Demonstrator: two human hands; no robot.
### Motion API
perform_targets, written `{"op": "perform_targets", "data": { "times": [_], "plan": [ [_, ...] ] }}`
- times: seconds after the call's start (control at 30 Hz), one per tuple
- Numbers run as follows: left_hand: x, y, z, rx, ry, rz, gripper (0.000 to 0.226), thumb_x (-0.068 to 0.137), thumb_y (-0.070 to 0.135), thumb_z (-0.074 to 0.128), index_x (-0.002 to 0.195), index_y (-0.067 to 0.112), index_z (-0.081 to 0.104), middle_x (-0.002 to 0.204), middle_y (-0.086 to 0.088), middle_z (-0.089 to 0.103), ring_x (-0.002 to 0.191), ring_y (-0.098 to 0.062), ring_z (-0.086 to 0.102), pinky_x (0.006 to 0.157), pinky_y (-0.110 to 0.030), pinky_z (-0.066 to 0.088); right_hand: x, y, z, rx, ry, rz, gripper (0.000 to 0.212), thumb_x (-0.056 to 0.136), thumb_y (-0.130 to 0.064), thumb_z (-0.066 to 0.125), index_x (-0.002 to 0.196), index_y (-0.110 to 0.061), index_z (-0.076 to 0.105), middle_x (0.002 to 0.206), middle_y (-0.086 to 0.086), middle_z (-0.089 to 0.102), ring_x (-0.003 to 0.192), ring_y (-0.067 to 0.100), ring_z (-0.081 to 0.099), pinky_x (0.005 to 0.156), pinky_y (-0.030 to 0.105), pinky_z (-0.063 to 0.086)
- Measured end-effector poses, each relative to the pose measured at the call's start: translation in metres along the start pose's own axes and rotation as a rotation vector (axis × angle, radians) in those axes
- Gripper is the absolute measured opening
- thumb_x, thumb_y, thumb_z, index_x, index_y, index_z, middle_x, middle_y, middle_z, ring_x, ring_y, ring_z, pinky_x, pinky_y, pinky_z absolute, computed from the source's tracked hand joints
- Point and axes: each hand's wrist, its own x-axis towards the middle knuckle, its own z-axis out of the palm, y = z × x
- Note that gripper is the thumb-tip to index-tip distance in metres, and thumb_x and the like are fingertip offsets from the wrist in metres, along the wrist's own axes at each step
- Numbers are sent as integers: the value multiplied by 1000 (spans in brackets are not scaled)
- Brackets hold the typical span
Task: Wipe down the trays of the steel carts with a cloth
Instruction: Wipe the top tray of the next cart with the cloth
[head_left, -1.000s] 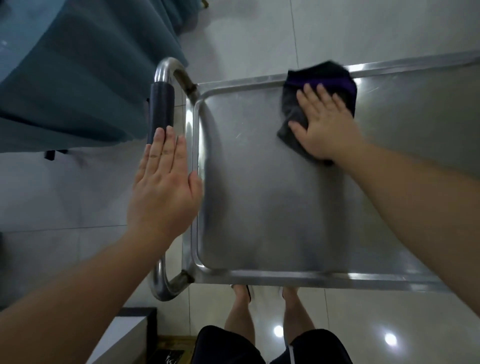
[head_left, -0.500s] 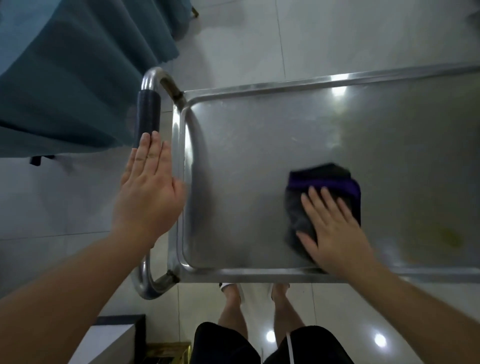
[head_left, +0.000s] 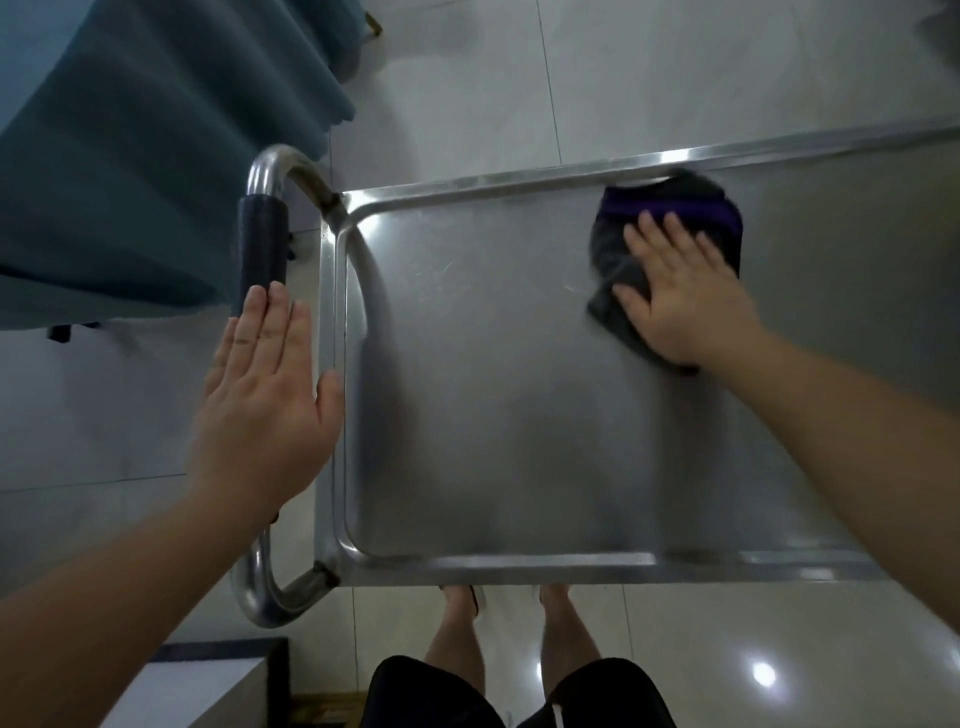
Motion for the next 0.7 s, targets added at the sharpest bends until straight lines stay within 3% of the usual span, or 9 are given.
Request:
{"op": "perform_targets", "data": {
  "times": [0.13, 0.3, 0.4, 0.57, 0.7],
  "plan": [
    [1, 4, -3, -5, -1, -5, 73, 106, 44, 24, 167, 4, 16, 176, -13, 5, 163, -20, -6, 132, -41, -3, 65, 4, -20, -30, -14, -15, 76, 103, -65, 15, 167, -26, 2, 174, -5, -8, 160, 17, -8, 129, 41, -4],
    [0, 3, -3, -10, 2, -12, 72, 106, 43, 25, 167, 6, 15, 177, -12, 5, 163, -19, -6, 132, -42, -1, 56, 0, -21, -25, -3, -11, 81, 100, -69, 13, 167, -26, 2, 175, -5, -6, 160, 16, -8, 129, 41, -3],
    [0, 1, -2, -9, -4, -6, 72, 107, 44, 24, 168, 8, 13, 177, -10, 3, 163, -17, -8, 132, -41, -2, 12, -1, -5, -26, 31, -18, 81, 100, -70, 15, 167, -25, 6, 175, -4, 0, 160, 16, -4, 129, 41, -1],
    [1, -1, -1, -12, 8, -5, 72, 107, 45, 25, 168, 9, 13, 177, -9, 4, 163, -14, -10, 126, -25, -18, -114, 11, 44, -21, 66, -6, 76, 104, -64, 22, 167, -22, 13, 175, 0, 11, 161, 21, 7, 129, 47, 13],
    [1, -3, 0, -48, 10, 8, 72, 107, 44, 25, 168, 9, 11, 177, -9, 2, 162, -13, -12, 127, -28, -17, -220, 28, 81, -57, 17, 30, 77, 104, -65, 21, 167, -21, 12, 175, 1, 8, 160, 25, 11, 128, 52, 16]
  ]
}}
